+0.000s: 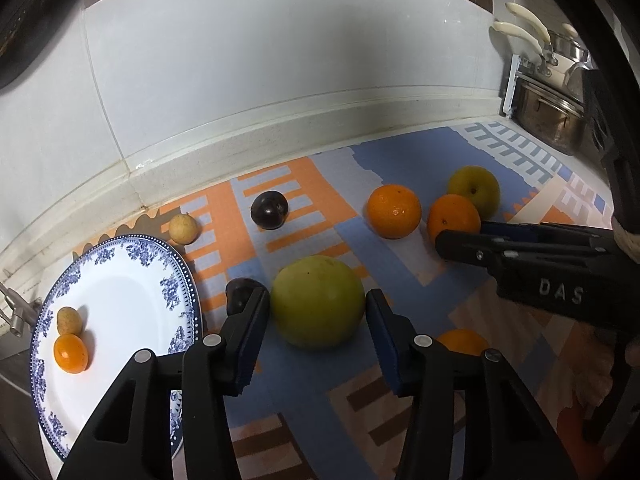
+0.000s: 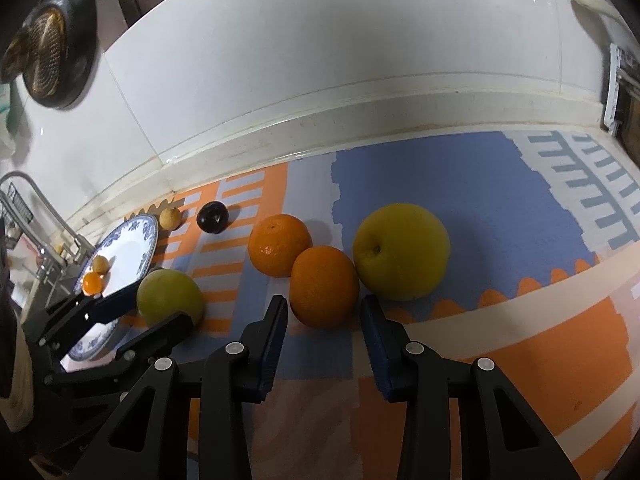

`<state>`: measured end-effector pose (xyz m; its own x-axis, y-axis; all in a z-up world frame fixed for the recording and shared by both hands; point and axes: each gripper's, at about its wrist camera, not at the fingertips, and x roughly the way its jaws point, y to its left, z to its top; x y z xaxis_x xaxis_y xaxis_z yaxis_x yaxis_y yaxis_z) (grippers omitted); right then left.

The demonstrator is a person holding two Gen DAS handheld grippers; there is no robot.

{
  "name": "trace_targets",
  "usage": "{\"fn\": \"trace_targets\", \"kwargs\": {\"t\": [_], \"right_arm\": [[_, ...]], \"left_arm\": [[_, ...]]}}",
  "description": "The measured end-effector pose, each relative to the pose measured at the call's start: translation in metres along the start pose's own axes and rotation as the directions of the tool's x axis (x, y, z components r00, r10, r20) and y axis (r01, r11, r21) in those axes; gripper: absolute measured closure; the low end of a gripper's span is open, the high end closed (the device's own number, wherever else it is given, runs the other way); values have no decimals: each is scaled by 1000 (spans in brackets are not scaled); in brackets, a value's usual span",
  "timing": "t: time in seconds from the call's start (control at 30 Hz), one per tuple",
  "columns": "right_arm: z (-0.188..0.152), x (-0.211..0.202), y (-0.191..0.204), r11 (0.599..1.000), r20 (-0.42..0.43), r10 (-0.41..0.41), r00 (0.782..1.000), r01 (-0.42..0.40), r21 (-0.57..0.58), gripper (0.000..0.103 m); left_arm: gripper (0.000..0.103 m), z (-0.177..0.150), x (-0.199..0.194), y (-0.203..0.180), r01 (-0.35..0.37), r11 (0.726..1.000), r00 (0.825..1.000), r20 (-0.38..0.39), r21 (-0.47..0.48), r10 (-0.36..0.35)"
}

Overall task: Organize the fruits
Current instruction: 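Grasp the large green fruit with the left gripper while the right gripper grasps an orange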

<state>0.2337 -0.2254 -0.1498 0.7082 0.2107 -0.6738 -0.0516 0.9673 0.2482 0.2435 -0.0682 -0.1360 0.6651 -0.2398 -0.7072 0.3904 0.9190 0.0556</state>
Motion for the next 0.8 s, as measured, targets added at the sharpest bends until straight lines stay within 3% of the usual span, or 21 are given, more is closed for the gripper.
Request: {"fn": "trace_targets", "kwargs": {"t": [0.17, 0.37, 0.8], "right_arm": [[4, 4, -2, 999, 8, 15, 1000, -15, 28, 66], [4, -5, 6, 1000, 33, -2, 999, 3, -28, 67], [7, -44, 47, 988, 86, 69, 994, -56, -145, 67]], "left_arm": [[55, 0, -1, 1, 9, 1000, 1000, 0, -16, -9], [55, -1, -10, 6, 24, 998, 1000, 7, -56, -24], [55, -1, -66, 24, -1, 989, 993, 113, -145, 18]]}}
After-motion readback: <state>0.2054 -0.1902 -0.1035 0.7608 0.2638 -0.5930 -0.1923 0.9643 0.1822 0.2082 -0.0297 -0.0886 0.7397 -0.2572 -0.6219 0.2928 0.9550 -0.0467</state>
